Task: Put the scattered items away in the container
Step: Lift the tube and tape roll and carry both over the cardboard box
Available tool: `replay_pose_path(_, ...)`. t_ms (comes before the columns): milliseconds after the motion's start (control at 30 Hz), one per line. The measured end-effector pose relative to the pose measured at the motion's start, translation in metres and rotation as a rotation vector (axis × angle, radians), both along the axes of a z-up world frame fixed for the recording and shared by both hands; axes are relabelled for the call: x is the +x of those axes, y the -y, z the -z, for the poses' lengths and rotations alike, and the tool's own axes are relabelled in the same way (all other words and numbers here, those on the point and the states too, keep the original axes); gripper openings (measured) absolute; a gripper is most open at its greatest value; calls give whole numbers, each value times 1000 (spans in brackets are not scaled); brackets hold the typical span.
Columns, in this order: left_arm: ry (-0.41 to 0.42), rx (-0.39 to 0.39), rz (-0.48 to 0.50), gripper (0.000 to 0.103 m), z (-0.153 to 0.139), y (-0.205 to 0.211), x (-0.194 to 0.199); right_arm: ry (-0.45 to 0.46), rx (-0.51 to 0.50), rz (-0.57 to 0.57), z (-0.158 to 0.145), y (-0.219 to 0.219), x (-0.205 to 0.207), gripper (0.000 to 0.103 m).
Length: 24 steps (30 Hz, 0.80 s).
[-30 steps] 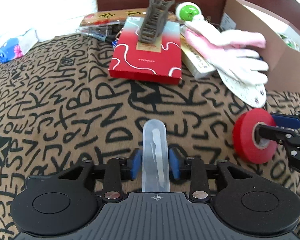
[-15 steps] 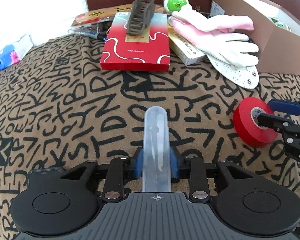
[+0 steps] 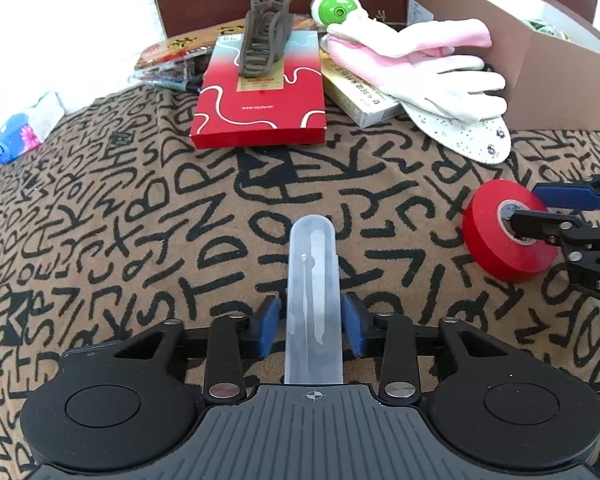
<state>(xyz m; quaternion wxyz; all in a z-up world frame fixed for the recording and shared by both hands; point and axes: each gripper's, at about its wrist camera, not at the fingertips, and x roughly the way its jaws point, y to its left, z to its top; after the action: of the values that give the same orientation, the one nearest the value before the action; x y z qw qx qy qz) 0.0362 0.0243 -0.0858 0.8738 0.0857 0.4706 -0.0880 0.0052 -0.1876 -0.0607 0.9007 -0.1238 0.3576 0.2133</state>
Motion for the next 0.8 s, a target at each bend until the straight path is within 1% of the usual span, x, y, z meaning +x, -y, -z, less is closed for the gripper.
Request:
replay_pose_path(100, 9, 34, 17, 26, -1, 5, -1, 8, -9, 7, 7, -4, 2, 35)
replay_pose_path(133, 14, 44, 24, 29, -1, 7, -2, 4, -1, 16, 7, -3, 2, 35)
replay_pose_path(167, 16, 44, 31, 38, 0, 8, -3, 0, 5, 21, 6, -1, 1, 35)
replay_pose_path(233, 19, 43, 32, 39, 1, 7, -3, -5, 12, 16, 5, 2, -3, 35)
replay_pose_path(300, 14, 38, 38, 37, 1, 6, -2, -2, 25, 15, 6, 5, -4, 35)
replay_pose_path(367, 11, 49, 41, 34, 1, 7, -1, -15, 43, 27, 7, 5, -2, 35)
replay_pose_path(400, 12, 53, 41, 37, 1, 8, -1, -14, 42, 28, 8, 5, -1, 35)
replay_pose_path(433, 14, 57, 42, 38, 1, 9, -2, -9, 38, 27, 8, 4, -1, 35)
replay_pose_path(567, 20, 63, 36, 38, 2, 12, -2, 6, 36, 34, 10, 4, -2, 31)
replay_pose_path(600, 22, 69, 37, 28, 2, 13, -2, 7, 42, 36, 10, 5, -2, 31)
replay_pose_path(667, 26, 77, 34, 25, 1, 15, -2, 6, 64, 44, 9, 8, -2, 29)
replay_pose_path(700, 24, 70, 30, 25, 0, 16, -2, 6, 74, 48, 8, 10, -3, 28)
replay_pose_path(800, 13, 16, 26, 25, -5, 20, -4, 10, 92, 54, 4, 16, -10, 27)
